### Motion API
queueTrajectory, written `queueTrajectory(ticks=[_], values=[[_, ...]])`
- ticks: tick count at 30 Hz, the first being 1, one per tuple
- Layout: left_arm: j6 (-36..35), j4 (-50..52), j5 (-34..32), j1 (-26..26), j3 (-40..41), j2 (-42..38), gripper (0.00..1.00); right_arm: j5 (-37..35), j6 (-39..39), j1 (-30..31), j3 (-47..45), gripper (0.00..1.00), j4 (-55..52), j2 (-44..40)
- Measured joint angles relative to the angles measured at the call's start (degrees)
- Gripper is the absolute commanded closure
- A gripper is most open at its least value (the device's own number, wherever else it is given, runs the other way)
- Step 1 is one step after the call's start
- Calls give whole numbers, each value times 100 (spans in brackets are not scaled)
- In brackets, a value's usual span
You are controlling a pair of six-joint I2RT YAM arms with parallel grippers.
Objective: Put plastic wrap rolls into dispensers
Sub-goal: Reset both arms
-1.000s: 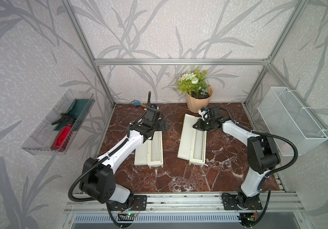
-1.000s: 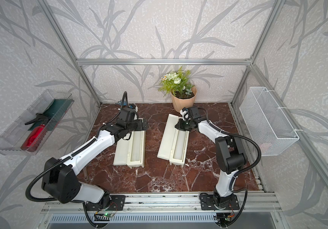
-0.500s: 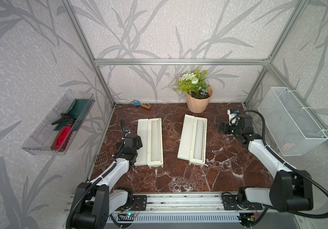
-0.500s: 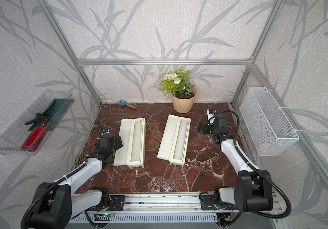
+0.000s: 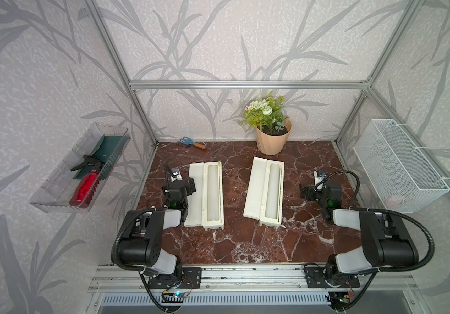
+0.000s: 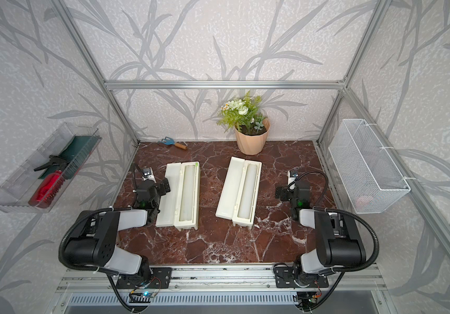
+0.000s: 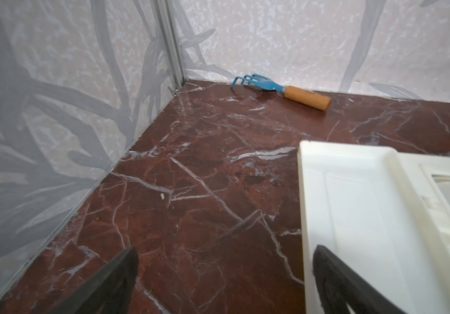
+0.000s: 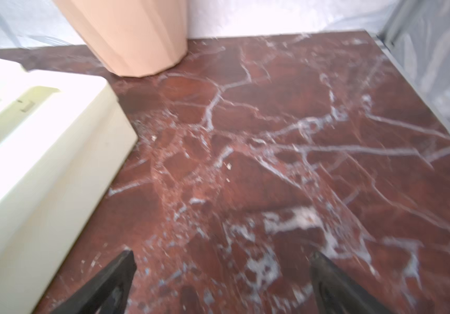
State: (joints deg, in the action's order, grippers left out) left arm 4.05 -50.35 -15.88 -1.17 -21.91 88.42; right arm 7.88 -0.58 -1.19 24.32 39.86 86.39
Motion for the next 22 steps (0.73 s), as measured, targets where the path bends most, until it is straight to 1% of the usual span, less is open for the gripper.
queueTrajectory(ticks=[2,5,6,13,22], values=[[35,-278,9,66,170,81,1,103,72,70,-42,1,310,59],[46,-387,-44,98,166,94,1,146,175,199,-258,1,1088,289],[48,-422,-50,96,166,94,0,140,197,229,-343,1,1202,356],[48,-610,-70,85,160,94,0,138,282,278,-433,1,1403,437],[46,-608,-157,59,133,94,0,7,498,529,-365,1,1423,437]])
